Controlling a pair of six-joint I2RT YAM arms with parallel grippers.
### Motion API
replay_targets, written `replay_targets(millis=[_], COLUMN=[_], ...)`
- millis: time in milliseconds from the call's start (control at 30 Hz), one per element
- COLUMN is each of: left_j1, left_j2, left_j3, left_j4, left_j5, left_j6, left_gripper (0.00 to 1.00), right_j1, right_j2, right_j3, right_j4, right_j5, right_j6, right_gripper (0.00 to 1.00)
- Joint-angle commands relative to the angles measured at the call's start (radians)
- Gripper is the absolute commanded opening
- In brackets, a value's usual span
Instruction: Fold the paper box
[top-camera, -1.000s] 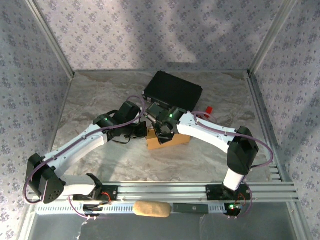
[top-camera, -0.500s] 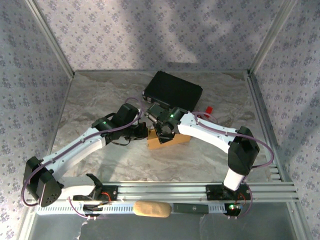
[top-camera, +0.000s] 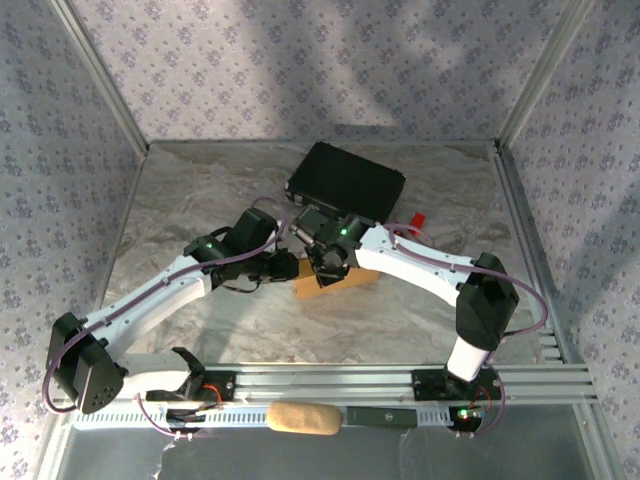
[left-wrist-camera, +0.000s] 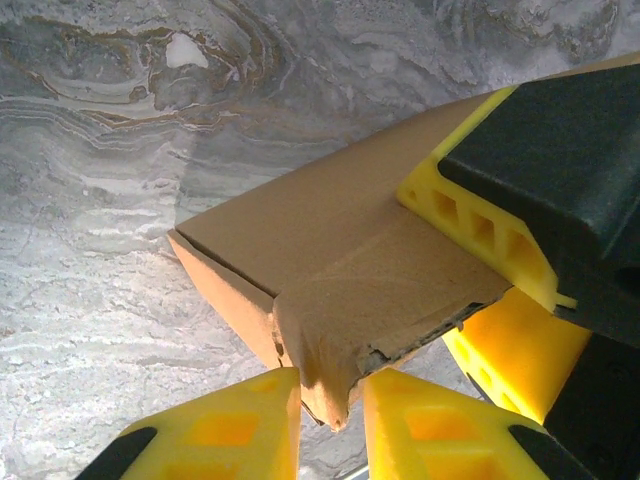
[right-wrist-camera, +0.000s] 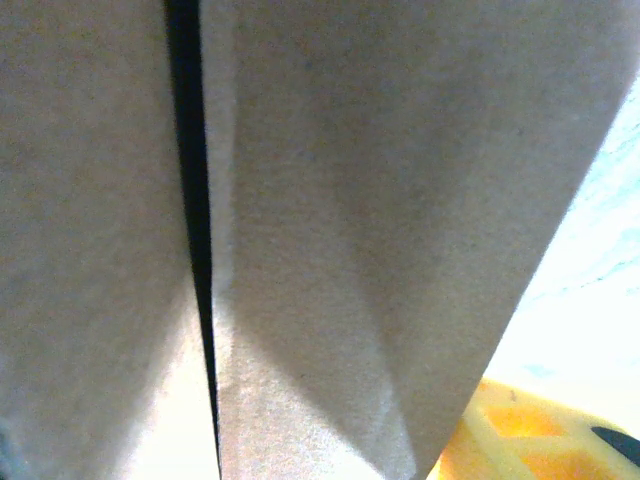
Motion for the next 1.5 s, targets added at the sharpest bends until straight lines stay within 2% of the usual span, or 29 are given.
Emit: replay_targets(millis=[0, 300, 1100, 1467], left_j1=[0.001, -0.001, -0.015, -0.037], left_j2=[-0.002, 0.010, 0.010, 0.001], left_j3=[0.010, 0.011, -0.010, -0.046], left_j4=[-0.023, -0.030, -0.023, -0.038], left_j5=[0.006, -0.001, -0.024, -0.073], left_j6=[0.014, 0.018, 0.000, -0.007], left_gripper=[0.20, 0.18, 0.04, 0.03], right_j1=[0.004, 0.003, -0.003, -0.005], right_j2=[0.020, 0.025, 0.028, 0.033], right_j3=[-0.020, -0.018, -0.025, -0.028], right_j4=[-0.030, -0.024, -0.009, -0.004], right_j5=[-0.010, -0.014, -0.031, -0.036], right_j6=[0.154, 0.155, 0.151, 0.146], right_gripper=[0.51, 0.52, 0.51, 0.51])
